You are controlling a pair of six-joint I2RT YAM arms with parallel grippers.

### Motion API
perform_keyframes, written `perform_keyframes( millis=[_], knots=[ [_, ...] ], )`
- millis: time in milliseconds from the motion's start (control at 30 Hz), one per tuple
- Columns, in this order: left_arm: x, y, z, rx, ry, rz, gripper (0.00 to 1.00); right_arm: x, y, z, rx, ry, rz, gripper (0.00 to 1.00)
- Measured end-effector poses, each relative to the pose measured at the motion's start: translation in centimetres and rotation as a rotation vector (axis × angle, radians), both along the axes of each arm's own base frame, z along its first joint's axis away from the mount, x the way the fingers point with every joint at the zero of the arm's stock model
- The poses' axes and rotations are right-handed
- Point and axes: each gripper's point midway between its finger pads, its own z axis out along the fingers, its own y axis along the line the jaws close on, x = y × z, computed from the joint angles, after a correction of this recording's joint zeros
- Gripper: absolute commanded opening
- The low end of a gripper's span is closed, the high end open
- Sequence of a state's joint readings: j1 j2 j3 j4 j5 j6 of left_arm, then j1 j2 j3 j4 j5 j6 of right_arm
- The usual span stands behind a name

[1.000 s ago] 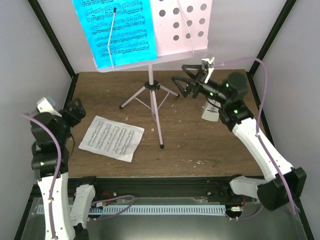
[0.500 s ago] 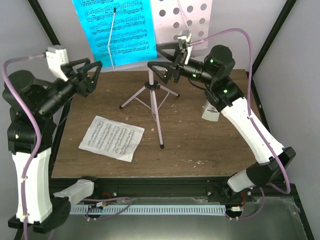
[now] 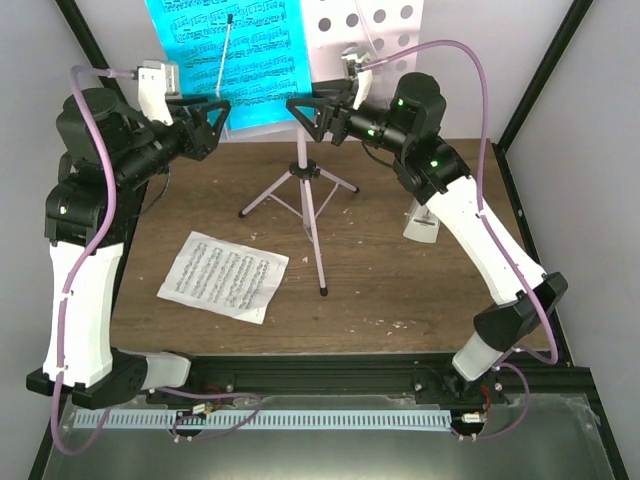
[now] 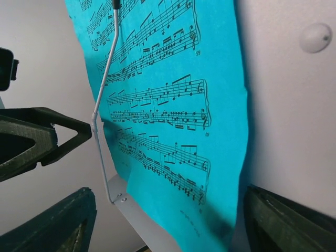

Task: Pack up the instrument practice props

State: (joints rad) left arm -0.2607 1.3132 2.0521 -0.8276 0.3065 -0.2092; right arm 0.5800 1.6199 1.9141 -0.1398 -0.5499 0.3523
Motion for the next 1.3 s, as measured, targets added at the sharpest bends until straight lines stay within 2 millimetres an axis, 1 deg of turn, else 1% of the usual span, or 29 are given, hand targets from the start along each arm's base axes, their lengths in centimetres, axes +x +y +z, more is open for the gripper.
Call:
perform_keyframes(
  millis=[133,200,333,400,533,567,633,667,700,800,900,1000,1167,1233,1300],
  knots=[
    [0.6,0.1,-0.4,0.007,0.012,0.014,0.48,0.2,0.3,0.0,0.017,0.015,0.017,0.6],
    [0.7,0.0,-0.2,0.004,0.008,0.01,0.45,0.4,0.5,0.0,0.024,0.014,0.024,0.54],
    [1.1,-0.5,1.5,-0.018,-0.028,-0.015,0.39,0.7,0.9,0.0,0.04,0.015,0.035,0.45],
    [1.4,-1.0,2.3,-0.036,-0.043,-0.035,0.37,0.8,1.0,0.1,0.048,0.014,0.04,0.41],
    [2.7,-1.9,3.2,-0.059,-0.057,-0.071,0.31,0.7,1.2,0.8,0.068,-0.004,0.058,0.25],
    [3.0,-2.1,3.4,-0.063,-0.059,-0.078,0.28,0.6,1.3,1.0,0.075,-0.01,0.064,0.22],
    [3.6,-2.6,3.5,-0.066,-0.07,-0.097,0.19,0.4,1.3,1.5,0.086,-0.024,0.077,0.15],
    [3.9,-2.7,3.5,-0.066,-0.07,-0.101,0.16,0.4,1.4,1.7,0.091,-0.031,0.081,0.11],
    [4.1,-2.9,3.4,-0.06,-0.078,-0.105,0.11,0.3,1.4,1.8,0.091,-0.038,0.085,0.08],
    [4.4,-2.9,3.1,-0.048,-0.092,-0.106,0.0,0.1,1.4,2.0,0.094,-0.049,0.089,0.01],
    [4.2,-2.7,2.6,-0.028,-0.111,-0.094,0.0,0.2,1.4,2.1,0.097,-0.054,0.085,0.01],
    [3.5,-2.3,2.4,-0.009,-0.147,-0.083,0.01,0.4,1.3,2.1,0.1,-0.054,0.073,0.01],
    [1.8,-1.7,3.4,0.016,-0.231,-0.074,0.36,0.6,1.3,1.9,0.103,-0.052,0.06,0.01],
    [1.2,-1.3,4.2,0.01,-0.26,-0.059,0.41,0.7,1.3,1.9,0.104,-0.051,0.054,0.01],
    [0.8,-0.8,4.9,0.005,-0.282,-0.033,0.45,0.8,1.2,1.9,0.105,-0.05,0.049,0.01]
  ],
)
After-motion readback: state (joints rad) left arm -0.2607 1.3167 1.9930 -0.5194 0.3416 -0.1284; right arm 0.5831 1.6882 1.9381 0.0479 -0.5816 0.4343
